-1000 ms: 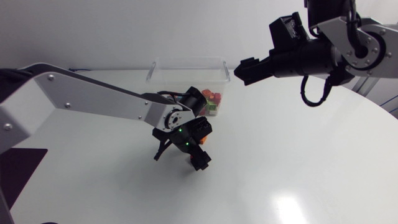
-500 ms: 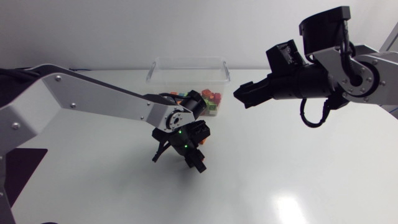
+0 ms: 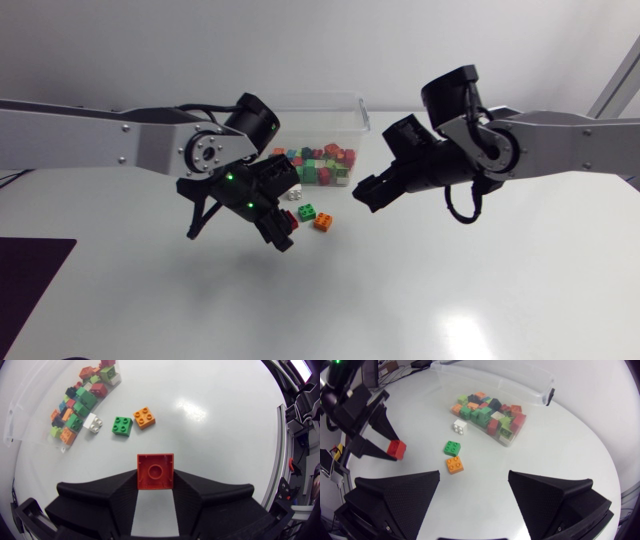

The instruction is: Place the duplo bricks in the container

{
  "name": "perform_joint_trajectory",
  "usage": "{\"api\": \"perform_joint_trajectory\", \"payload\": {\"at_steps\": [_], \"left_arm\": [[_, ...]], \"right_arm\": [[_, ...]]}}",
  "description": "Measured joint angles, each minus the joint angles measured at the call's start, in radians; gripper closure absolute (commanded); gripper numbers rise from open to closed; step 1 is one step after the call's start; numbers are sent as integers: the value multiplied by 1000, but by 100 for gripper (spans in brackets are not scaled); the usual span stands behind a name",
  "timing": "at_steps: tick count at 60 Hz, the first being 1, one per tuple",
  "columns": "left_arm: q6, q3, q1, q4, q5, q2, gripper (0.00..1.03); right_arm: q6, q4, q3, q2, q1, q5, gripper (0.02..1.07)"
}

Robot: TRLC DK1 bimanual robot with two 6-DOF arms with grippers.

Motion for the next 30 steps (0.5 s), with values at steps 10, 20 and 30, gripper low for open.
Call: {"api": "perform_joint_trajectory", "payload": {"at_steps": [10,20,30], "left_arm": [[31,0,46,-3,19,-77,85],[65,6,99,-6,63,-139,85],[111,40,179,-3,121,-156,85]], "right_arm": [[-53,-21,31,88,50,-1,7],[-100,-26,70,180,92,-3,7],[-145,-28,128,279,117,-3,7]]}}
